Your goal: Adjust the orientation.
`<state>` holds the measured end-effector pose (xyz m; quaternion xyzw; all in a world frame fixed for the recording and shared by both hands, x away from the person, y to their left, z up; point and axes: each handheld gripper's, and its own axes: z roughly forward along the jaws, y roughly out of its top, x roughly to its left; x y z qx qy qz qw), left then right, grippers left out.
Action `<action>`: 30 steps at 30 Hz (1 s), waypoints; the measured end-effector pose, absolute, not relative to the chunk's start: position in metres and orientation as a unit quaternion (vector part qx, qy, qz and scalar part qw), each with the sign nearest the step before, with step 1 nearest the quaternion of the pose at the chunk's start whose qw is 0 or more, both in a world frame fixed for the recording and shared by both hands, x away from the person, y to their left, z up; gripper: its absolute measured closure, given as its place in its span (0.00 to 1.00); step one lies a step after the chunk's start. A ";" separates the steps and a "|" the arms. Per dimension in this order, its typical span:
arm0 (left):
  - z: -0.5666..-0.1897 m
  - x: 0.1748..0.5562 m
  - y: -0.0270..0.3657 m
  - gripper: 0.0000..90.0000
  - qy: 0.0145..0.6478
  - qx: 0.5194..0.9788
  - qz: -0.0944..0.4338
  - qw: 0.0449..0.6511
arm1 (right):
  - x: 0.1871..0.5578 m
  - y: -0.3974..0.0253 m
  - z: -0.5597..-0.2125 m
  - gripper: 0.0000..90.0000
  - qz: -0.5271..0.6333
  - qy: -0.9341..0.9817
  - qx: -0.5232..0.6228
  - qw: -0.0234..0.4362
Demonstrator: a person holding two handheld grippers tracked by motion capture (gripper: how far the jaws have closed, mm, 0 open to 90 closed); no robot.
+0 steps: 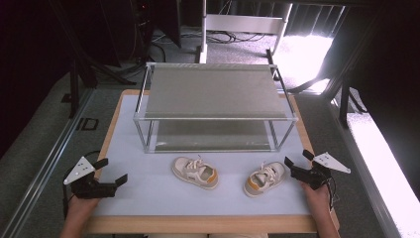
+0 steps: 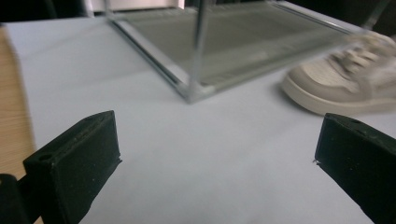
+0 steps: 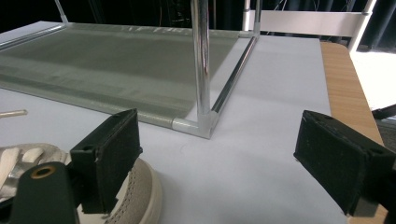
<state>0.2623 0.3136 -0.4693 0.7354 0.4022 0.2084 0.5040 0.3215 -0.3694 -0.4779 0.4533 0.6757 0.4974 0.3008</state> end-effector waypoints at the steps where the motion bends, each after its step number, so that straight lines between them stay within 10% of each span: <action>1: -0.467 0.262 0.313 0.00 0.399 0.744 0.210 0.492 | 0.321 -0.369 -0.478 0.15 0.497 0.677 0.452 0.301; 30: -0.424 0.275 0.262 0.01 0.342 0.917 0.104 0.176 | 0.322 -0.370 -0.478 0.15 0.498 0.669 0.465 0.298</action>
